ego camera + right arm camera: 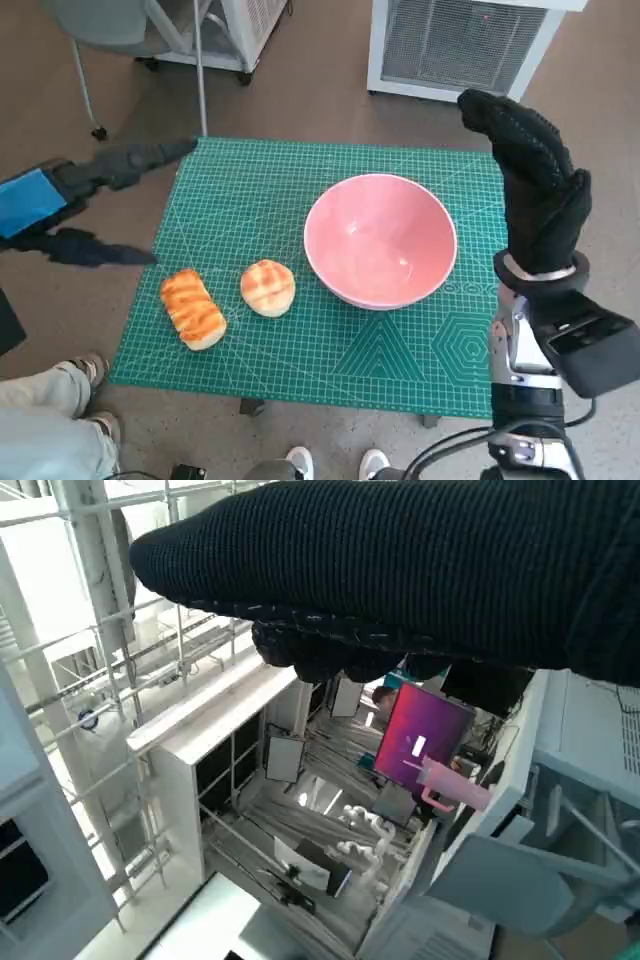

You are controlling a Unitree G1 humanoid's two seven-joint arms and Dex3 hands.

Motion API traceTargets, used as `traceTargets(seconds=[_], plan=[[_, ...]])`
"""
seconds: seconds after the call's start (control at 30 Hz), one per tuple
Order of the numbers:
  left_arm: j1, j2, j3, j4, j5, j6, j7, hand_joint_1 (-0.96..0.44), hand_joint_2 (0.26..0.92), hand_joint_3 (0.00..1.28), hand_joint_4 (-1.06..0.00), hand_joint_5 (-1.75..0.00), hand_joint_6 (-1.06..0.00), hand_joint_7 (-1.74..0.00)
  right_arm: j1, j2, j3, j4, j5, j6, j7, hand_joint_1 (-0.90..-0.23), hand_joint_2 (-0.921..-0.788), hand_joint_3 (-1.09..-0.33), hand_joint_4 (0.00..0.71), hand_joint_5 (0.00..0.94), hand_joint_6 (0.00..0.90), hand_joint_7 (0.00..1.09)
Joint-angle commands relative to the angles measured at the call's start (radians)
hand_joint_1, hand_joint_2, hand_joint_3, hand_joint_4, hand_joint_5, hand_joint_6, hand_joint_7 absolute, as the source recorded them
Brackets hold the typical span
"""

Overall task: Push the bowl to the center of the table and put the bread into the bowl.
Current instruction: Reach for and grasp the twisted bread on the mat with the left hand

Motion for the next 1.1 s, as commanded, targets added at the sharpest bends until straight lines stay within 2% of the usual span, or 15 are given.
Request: traceTargets(seconds=[0.03,0.3,0.53,0.9,1.1], plan=[[0.037,0.041,-0.04,-0.006,0.075,-0.044,-0.014,-0.22,0.811,0.01,-0.14,0.0,-0.29,-0.01,0.023,0.011,0.0,0.006,0.001,0.011,-0.012,-0.653,-0.921,-0.803,0.252,0.018,-0.001,0.65],[0.054,0.059,-0.108,0.063,0.18,-0.189,0.005,-0.34,0.82,0.01,-0.16,-0.01,-0.34,-0.04,0.024,0.016,0.002,0.009,0.0,0.007,-0.01,-0.665,-0.921,-0.804,0.252,0.018,-0.001,0.65],[0.037,0.055,-0.156,0.131,0.256,-0.291,0.032,-0.38,0.812,0.0,-0.2,-0.02,-0.39,-0.05,0.021,0.013,0.002,0.01,0.01,0.009,0.002,-0.671,-0.921,-0.803,0.251,0.017,-0.001,0.66],[0.033,0.023,-0.224,0.204,0.344,-0.408,0.111,-0.4,0.802,0.0,-0.23,-0.01,-0.42,-0.04,0.028,0.004,0.002,0.007,0.005,0.015,0.004,-0.674,-0.921,-0.804,0.242,0.013,-0.001,0.66],[0.03,0.008,-0.269,0.267,0.448,-0.48,0.199,-0.34,0.791,0.0,-0.23,-0.01,-0.42,-0.03,0.032,0.0,0.001,0.002,0.005,0.023,0.003,-0.673,-0.921,-0.804,0.241,0.012,-0.001,0.65]])
